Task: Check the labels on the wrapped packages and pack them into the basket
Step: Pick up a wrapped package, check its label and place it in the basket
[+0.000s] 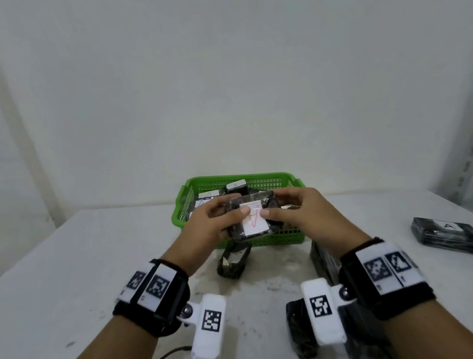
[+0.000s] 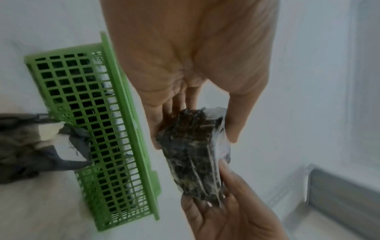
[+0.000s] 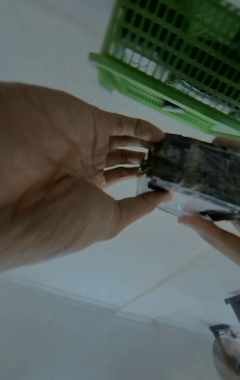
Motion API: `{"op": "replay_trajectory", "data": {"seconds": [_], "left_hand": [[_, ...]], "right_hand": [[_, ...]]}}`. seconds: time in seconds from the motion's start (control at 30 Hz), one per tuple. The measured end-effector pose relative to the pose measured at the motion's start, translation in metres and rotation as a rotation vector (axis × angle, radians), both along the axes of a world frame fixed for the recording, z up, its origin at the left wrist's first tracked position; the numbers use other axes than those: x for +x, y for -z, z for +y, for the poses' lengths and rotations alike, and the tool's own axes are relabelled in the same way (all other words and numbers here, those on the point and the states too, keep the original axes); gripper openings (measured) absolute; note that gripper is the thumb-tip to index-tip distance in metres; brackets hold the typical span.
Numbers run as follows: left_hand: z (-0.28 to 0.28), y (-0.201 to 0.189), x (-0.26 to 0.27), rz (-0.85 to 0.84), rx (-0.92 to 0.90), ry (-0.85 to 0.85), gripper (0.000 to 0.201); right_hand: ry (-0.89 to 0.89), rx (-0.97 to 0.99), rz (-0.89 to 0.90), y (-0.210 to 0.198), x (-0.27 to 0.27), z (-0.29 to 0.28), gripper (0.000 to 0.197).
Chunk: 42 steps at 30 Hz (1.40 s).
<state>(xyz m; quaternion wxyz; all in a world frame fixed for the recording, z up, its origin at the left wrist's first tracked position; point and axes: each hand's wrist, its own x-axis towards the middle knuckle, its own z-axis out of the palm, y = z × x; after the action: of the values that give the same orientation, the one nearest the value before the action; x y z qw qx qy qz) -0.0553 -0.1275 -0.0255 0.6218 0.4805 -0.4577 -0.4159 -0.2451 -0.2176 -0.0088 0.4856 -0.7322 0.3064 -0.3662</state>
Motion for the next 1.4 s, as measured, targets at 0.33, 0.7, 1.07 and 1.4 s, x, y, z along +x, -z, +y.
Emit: {"op": "replay_trajectory", "data": {"seconds": [0.33, 0.7, 1.07, 1.4], "left_hand": [[0.018, 0.012, 0.041, -0.017, -0.016, 0.024, 0.042], [0.023, 0.035, 0.069, -0.003, -0.013, 0.000, 0.051], [0.023, 0.045, 0.064, -0.058, -0.057, -0.014, 0.048], [0.030, 0.049, 0.063, -0.110, -0.069, 0.035, 0.052]], "right_hand": [[0.032, 0.104, -0.144, 0.027, 0.052, 0.014, 0.041], [-0.030, 0.229, -0.188, 0.047, 0.072, 0.023, 0.050], [-0.056, 0.275, -0.204, 0.055, 0.067, 0.028, 0.040], [-0.064, 0.224, -0.229, 0.057, 0.059, 0.027, 0.044]]}}
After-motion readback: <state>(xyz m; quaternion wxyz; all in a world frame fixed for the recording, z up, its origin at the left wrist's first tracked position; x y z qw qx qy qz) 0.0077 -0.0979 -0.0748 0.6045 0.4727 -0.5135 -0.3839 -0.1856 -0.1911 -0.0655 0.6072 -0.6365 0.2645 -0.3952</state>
